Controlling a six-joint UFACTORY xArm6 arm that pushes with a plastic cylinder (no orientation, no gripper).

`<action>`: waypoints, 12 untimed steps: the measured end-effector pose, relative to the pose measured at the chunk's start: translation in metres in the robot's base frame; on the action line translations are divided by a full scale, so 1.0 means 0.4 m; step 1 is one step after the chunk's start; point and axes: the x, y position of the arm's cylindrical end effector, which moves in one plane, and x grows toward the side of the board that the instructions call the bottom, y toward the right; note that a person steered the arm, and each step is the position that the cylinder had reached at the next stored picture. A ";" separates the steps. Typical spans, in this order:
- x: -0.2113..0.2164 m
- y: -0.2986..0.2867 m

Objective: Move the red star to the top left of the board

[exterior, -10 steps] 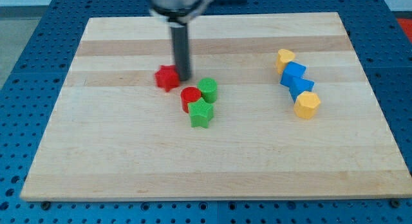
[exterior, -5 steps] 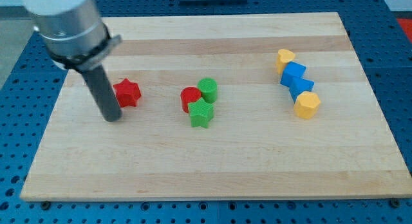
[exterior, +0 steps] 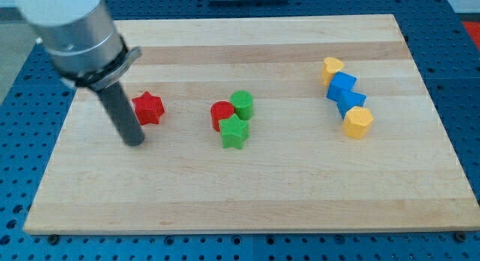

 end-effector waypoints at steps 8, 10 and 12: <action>-0.460 0.059; -0.319 0.072; -0.408 -0.153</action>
